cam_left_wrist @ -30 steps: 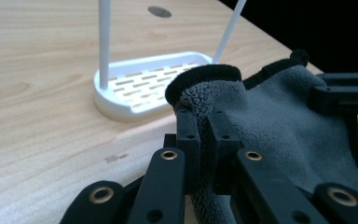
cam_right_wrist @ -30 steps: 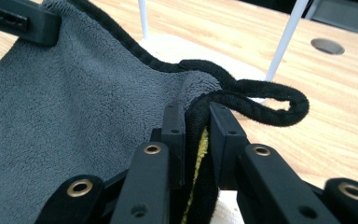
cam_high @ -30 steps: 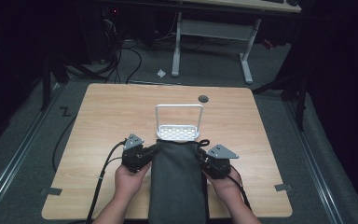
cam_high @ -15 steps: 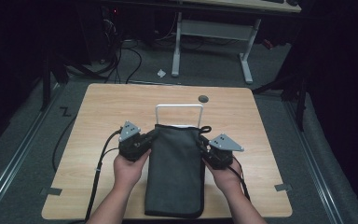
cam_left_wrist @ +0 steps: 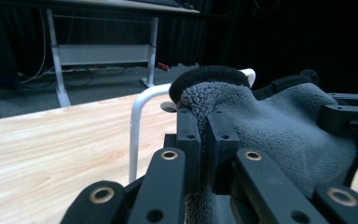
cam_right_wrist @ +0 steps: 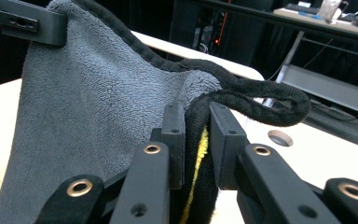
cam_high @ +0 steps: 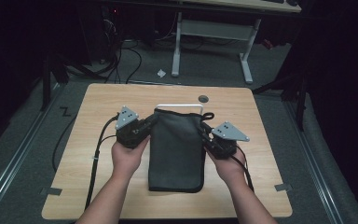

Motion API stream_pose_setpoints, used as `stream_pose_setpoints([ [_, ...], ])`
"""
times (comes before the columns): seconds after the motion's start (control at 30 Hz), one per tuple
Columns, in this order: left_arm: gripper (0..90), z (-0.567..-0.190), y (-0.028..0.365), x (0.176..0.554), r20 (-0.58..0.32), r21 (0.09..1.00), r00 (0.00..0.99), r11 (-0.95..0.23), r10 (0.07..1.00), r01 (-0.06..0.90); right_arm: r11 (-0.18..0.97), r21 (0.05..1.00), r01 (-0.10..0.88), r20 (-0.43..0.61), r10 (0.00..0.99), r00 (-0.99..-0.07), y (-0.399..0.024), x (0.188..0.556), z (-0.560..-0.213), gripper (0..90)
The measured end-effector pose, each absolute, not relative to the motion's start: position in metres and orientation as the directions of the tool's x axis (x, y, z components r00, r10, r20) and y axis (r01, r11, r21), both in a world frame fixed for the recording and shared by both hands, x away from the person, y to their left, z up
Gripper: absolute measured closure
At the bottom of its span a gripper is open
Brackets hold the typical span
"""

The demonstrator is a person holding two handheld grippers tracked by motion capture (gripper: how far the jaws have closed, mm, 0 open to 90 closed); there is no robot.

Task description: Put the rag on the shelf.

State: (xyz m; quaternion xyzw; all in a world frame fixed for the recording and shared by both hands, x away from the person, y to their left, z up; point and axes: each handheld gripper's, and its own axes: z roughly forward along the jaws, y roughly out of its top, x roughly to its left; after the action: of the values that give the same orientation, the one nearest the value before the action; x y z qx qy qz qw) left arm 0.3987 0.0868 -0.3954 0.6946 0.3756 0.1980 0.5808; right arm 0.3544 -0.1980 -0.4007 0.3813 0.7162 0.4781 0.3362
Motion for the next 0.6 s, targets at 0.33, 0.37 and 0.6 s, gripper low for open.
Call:
stream_pose_setpoints([
  [0.33,85.3,-0.376,0.085,0.402,-0.137,0.971,0.644,-0.026,0.752,0.237,0.227,0.956,0.188,-0.117,0.878,-0.464,-0.198,0.362,-0.388,78.5],
  [0.37,85.2,-0.373,0.085,0.402,-0.133,0.973,0.644,-0.023,0.753,0.228,0.223,0.958,0.181,-0.117,0.879,-0.463,-0.198,0.362,-0.385,78.5],
  [0.6,85.2,-0.352,0.085,0.409,-0.108,0.985,0.645,-0.007,0.756,0.174,0.207,0.970,0.130,-0.127,0.880,-0.458,-0.199,0.369,-0.363,78.5],
])
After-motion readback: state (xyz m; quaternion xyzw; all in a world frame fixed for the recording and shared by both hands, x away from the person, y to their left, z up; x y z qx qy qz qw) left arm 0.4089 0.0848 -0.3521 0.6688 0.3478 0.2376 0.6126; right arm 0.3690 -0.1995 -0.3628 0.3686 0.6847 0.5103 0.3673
